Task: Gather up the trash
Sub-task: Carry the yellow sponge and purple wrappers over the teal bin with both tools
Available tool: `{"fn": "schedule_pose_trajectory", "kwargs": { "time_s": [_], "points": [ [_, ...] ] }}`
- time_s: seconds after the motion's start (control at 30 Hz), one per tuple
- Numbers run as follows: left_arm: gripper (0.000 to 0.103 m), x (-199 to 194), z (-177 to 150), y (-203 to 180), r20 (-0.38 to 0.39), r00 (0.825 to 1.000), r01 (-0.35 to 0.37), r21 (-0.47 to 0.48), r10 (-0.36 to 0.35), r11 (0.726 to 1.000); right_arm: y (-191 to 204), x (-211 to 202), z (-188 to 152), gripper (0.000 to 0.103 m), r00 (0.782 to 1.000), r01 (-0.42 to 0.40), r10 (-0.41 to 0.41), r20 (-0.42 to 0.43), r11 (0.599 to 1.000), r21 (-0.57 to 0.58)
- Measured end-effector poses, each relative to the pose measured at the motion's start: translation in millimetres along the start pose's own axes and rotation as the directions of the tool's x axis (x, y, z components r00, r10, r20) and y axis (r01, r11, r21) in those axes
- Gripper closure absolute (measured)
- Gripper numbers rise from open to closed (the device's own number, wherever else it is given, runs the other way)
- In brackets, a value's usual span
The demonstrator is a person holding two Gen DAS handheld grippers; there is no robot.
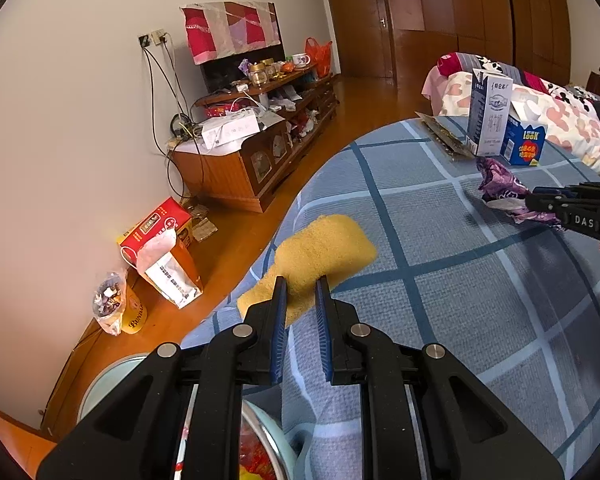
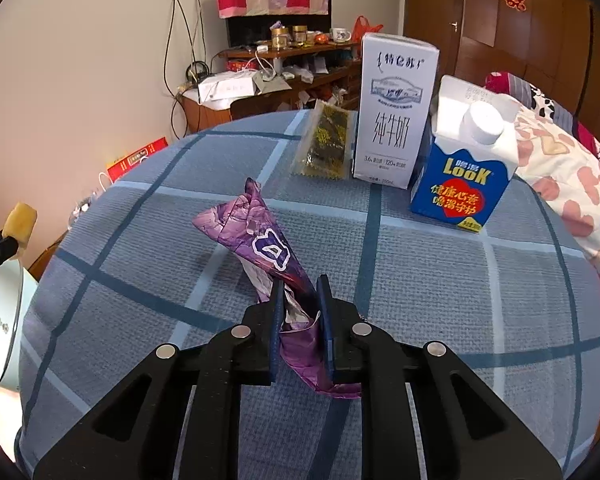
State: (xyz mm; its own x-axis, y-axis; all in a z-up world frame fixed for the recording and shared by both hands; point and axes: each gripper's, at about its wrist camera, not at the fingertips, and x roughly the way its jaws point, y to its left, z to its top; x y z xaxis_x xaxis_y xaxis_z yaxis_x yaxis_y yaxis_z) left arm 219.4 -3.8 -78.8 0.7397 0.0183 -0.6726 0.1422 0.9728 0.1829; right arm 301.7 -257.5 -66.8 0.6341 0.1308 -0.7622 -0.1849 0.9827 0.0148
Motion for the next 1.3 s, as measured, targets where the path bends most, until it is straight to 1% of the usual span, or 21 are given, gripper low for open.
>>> {"fn": "schedule_pose_trajectory", "kwargs": {
  "time_s": [0.13,0.33,0.67,0.9,1.3],
  "points": [
    [0.089,-9,-8,7,0.004,1.0,-0.011,0.0,0.011,1.0,3,-12,-2,0.086,1.0,-0.016,0.016,0.023,1.0,0.0],
    [0.089,-23,-24,22,0.001,0.999,-0.032,-0.013,0.032,0.999,20,-29,-5,0.086,0.998,-0.046,0.047,0.049,0.999,-0.023],
    [0.089,-44,-53,45,-0.015,0.998,-0.068,-0.04,0.067,0.997,67,-48,-7,0.086,0.99,-0.114,0.12,0.073,0.99,-0.078],
    [0.089,-57,-71,61,-0.026,0.995,-0.1,-0.051,0.099,0.994,96,-51,-10,0.086,0.985,-0.15,0.158,0.067,0.982,-0.112],
    [0.089,-74,-91,81,-0.042,0.989,-0.147,-0.065,0.145,0.987,139,-55,-23,0.086,0.975,-0.206,0.217,0.052,0.964,-0.169]
  ]
}}
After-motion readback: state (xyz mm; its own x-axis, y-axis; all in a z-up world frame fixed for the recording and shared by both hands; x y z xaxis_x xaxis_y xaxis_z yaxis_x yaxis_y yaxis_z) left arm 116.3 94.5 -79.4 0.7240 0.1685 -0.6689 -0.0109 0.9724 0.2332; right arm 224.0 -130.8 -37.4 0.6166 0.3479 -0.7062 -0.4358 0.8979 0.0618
